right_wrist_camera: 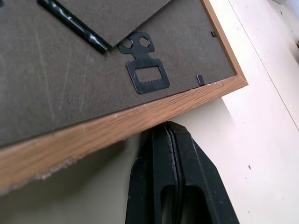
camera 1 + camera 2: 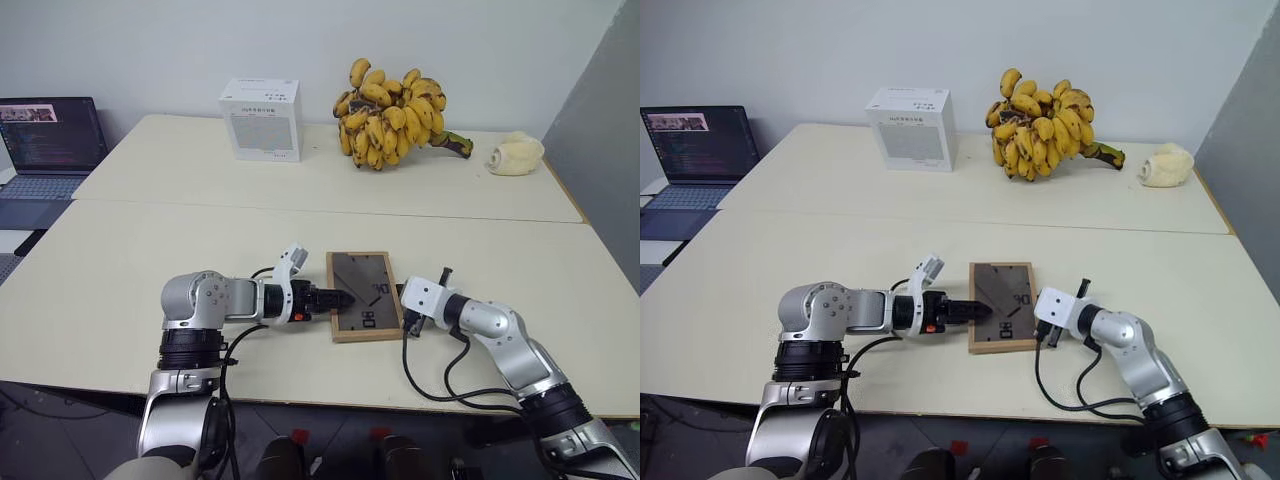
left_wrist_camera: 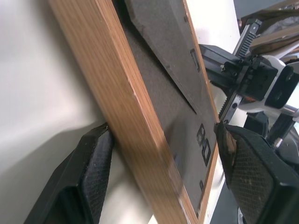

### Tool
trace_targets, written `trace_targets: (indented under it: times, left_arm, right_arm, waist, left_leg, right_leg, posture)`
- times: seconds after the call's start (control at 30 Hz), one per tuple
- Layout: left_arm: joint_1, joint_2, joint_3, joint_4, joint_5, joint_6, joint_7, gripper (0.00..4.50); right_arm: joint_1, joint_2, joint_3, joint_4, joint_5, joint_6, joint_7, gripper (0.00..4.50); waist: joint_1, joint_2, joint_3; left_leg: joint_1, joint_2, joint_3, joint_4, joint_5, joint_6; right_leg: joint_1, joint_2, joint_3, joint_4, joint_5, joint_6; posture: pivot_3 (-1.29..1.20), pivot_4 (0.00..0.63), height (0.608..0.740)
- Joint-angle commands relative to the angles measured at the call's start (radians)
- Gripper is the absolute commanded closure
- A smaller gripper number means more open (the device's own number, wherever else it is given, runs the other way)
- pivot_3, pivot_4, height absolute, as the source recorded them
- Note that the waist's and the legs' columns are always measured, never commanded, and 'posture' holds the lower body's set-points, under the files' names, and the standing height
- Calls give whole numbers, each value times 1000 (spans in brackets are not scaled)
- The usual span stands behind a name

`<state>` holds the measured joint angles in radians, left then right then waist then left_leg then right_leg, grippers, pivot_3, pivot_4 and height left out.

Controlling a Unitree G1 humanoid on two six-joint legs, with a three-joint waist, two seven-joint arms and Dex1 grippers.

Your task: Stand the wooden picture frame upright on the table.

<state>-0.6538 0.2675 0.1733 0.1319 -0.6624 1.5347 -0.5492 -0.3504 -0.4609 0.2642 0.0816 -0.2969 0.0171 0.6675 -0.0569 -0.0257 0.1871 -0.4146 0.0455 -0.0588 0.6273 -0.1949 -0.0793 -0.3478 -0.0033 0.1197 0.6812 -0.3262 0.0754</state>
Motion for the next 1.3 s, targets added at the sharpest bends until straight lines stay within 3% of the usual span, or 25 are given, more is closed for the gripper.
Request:
trace_targets:
  times: [0.03, 0.3, 0.67, 1.03, 1.3]
  left_arm:
    - [-17, -30, 5, 7, -6, 7, 20, 941]
    - [-10, -36, 9, -15, -35, 54, 10, 941]
    - [0, 170, -70, -31, -189, 80, -113, 941]
    - [-8, 101, -47, -3, -174, 80, -67, 941]
    - [-16, 77, -14, 6, -186, 80, -49, 2531]
  right_arm:
    - [-28, 32, 39, -16, -9, 19, -3, 4500]
    - [-60, 43, 41, 15, -7, 25, -20, 4500]
    - [-89, 9, 23, 102, -10, -32, -38, 4500]
    - [-109, 21, 26, 109, -2, -34, -48, 4500]
    - [-113, 21, 25, 108, 2, -34, -48, 4500]
  waist:
    - [0, 0, 0]
    - [0, 0, 0]
    - [-2, 0, 0]
    - [0, 0, 1]
    - [0, 0, 1]
  left_leg:
    - [0, 0, 0, 0, 0, 0]
    - [-2, 0, 0, -1, 0, 0]
    - [-2, 0, 0, -3, 0, 0]
    - [-3, 0, 0, -3, 0, -1]
    - [-3, 0, 0, -3, 0, -1]
  right_leg:
    - [0, 0, 0, 0, 0, 0]
    - [-2, 0, 0, 0, 0, 0]
    - [-3, 0, 0, 0, 0, 0]
    - [-4, -1, 0, -1, 0, 0]
    - [-4, 0, 0, -1, 0, 0]
  posture:
    - [0, 150, 740]
    - [0, 150, 740]
    - [0, 150, 740]
    - [0, 150, 740]
    - [0, 150, 740]
